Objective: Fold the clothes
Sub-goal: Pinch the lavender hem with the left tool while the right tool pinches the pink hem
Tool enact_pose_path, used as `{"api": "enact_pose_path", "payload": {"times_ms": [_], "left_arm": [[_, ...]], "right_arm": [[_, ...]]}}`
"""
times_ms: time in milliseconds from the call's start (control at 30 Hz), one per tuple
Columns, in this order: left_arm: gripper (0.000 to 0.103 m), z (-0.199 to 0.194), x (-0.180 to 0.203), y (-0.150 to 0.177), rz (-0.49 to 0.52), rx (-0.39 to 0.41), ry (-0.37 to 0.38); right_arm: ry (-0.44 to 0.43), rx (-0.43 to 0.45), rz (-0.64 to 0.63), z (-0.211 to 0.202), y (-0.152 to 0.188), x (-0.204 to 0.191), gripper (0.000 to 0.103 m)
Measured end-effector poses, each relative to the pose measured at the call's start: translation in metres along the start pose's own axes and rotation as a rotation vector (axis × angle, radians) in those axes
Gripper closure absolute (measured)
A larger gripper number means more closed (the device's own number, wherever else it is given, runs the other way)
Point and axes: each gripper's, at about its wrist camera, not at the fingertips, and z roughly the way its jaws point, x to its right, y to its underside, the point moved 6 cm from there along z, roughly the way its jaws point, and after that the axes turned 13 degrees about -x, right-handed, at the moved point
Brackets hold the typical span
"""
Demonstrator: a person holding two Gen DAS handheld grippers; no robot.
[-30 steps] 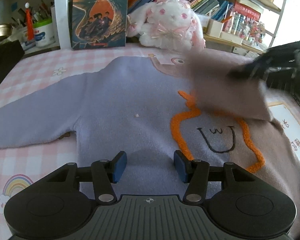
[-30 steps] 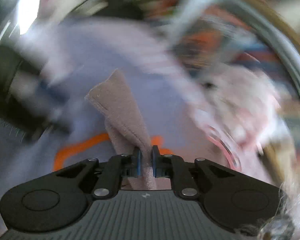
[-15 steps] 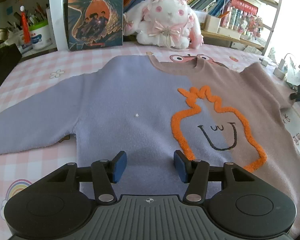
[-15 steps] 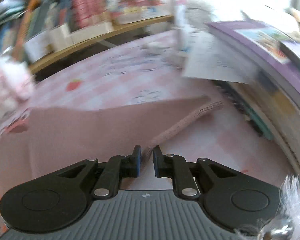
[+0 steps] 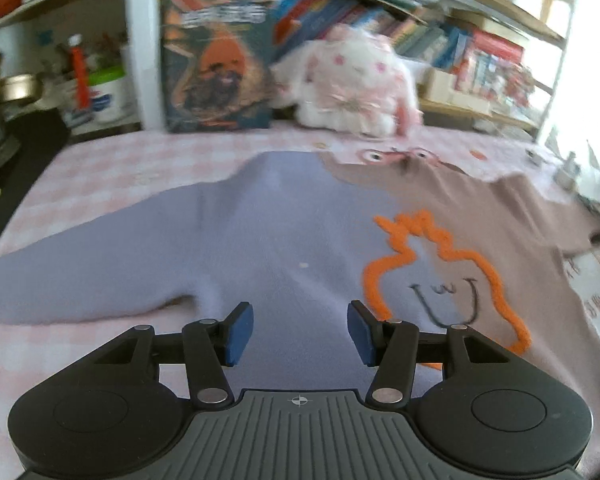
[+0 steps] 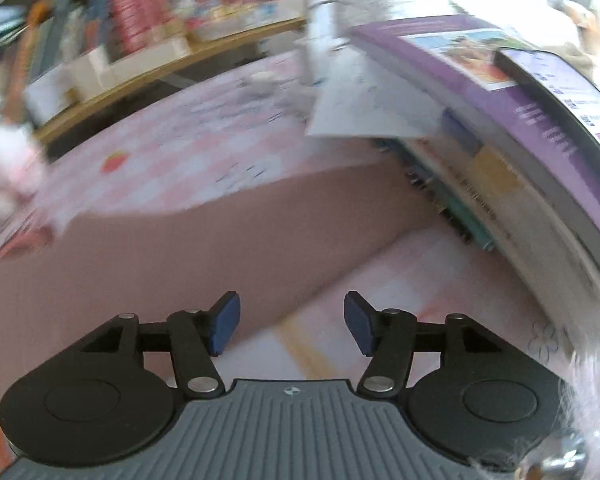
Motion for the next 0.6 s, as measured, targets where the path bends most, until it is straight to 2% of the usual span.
{"api": "enact_pose_path", "payload": {"times_ms": [133, 200, 333, 400, 467, 500, 533, 567, 600], "left_arm": [[0.05, 0.0, -0.019, 0.01, -0.075, -0.034, 0.006], [0.05, 0.004, -0.024, 0.016, -0.103, -0.058, 0.012], [0.05, 0.014, -0.029, 0.022, -0.136, -0.09, 0.006], [0.053, 0.02, -0.029, 0.022, -0.16, -0.105, 0.011], [0.056, 0.024, -0.03, 0.021, -0.184, -0.104, 0.016], [0.063, 0.025, -0.03, 0.02, -0.188, -0.098, 0.011], [0.072, 0.025, -0.03, 0.019, -0.188, -0.095, -0.001], [0.089, 0.026, -0.031, 0.019, -0.191, -0.091, -0.021], [0.098, 0.026, -0.034, 0.019, -0.204, -0.086, -0.034]], "right_arm": [[-0.133, -0.045, -0.206, -0.016, 0.04, -0.052, 0.048], [-0.171, -0.061, -0.306, -0.02, 0.061, -0.077, 0.049], [-0.167, -0.097, -0.4, -0.014, 0.089, -0.109, 0.052], [-0.155, -0.117, -0.41, -0.009, 0.097, -0.116, 0.062], [-0.125, -0.092, -0.448, -0.012, 0.105, -0.121, 0.07], [-0.126, -0.088, -0.459, -0.011, 0.104, -0.124, 0.082], [-0.132, -0.088, -0.464, -0.009, 0.102, -0.128, 0.089], [-0.138, -0.087, -0.469, -0.008, 0.099, -0.131, 0.093], [-0.143, -0.086, -0.474, -0.006, 0.097, -0.135, 0.093]]}}
